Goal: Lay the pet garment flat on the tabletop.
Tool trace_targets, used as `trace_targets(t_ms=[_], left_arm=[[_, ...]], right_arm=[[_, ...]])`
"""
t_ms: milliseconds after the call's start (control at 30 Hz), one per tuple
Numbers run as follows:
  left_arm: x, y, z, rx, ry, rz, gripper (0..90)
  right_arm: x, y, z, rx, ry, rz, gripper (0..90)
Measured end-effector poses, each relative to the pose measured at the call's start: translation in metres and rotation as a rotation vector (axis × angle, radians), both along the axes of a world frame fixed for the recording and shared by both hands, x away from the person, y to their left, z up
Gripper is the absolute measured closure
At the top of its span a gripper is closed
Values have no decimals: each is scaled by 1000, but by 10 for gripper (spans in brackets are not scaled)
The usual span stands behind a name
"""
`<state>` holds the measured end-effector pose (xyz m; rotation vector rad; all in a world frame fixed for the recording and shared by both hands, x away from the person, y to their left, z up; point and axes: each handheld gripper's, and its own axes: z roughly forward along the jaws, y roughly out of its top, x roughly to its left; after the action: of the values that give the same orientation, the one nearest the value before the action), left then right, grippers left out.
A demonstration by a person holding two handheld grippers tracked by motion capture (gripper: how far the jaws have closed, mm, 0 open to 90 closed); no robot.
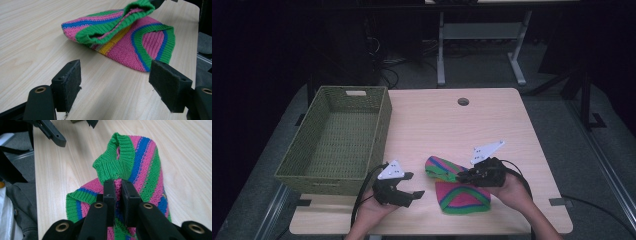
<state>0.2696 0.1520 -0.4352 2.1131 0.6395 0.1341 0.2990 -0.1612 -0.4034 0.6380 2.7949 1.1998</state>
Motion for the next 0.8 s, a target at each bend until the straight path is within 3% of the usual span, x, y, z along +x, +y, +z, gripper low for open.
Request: trace_targets(t_ms=[200, 467, 800], left_arm=[[6, -4, 2, 10, 16, -11, 256], [13, -12, 6, 35, 2, -32, 292], [28, -29, 10, 65, -17, -60, 304]], right_arm=[[1, -12, 4, 16, -16, 1, 827], [2, -26, 4, 69, 5, 21, 828], [-1, -30, 3, 71, 21, 62, 827]])
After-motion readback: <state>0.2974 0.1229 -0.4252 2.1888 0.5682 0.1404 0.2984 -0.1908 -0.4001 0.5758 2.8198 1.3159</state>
